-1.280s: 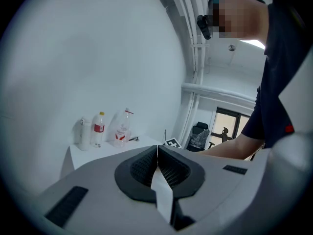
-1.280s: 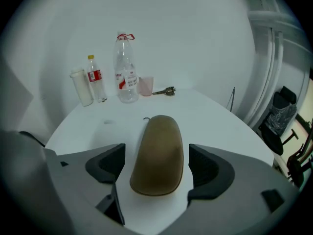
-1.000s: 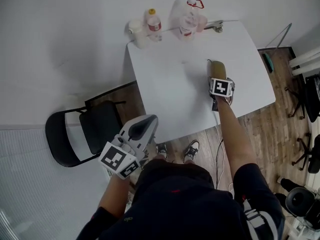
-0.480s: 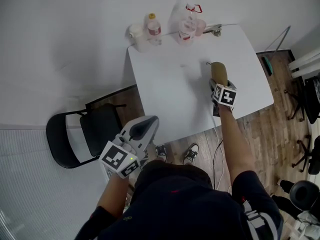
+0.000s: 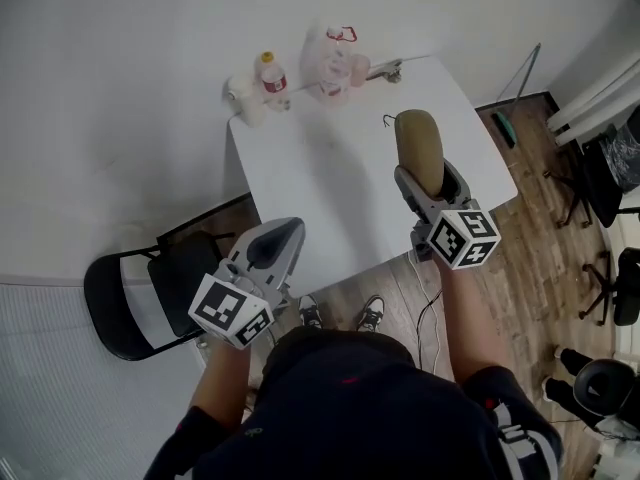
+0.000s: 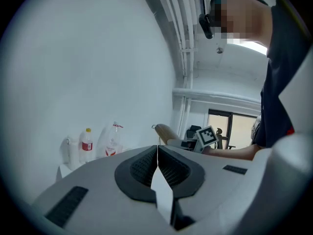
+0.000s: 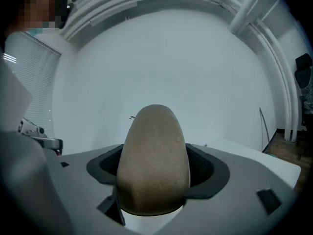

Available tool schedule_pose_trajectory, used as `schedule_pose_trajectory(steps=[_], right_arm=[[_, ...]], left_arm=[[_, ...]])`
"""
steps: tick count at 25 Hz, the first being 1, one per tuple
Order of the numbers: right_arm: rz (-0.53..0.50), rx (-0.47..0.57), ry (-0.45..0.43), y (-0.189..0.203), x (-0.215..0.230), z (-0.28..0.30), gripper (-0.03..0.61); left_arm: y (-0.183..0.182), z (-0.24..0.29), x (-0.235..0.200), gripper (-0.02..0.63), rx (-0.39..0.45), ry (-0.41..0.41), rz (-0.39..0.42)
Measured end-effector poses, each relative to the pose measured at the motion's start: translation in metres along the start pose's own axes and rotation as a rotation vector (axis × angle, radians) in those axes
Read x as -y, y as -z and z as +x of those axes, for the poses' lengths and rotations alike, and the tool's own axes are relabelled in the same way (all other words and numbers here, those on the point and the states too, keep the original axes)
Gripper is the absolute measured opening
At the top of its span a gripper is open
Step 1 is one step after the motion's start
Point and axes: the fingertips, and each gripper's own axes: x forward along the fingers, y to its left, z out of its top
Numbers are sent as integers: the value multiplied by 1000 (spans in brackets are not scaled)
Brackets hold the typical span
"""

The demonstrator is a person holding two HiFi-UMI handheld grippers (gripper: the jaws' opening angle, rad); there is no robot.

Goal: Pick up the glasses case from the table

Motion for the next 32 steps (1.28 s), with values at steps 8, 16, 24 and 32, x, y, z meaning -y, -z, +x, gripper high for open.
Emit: schedule_pose_trajectory(steps=[8,16,24,32], right_arm=[[-26,239,-48,-99,-56,-84,383],[-149,278,2,-123,-70,-130,383],[-158,270,8,-123,-72,-140,383],[-153,271,12,-127,-69,-138,383]], left_arm=[[-48,0,12,23,77,15,34],[-75,-1,36,23,129,57,104],[-81,2,46,23,147,69,125],[-83,3,47,23,152,67,127]])
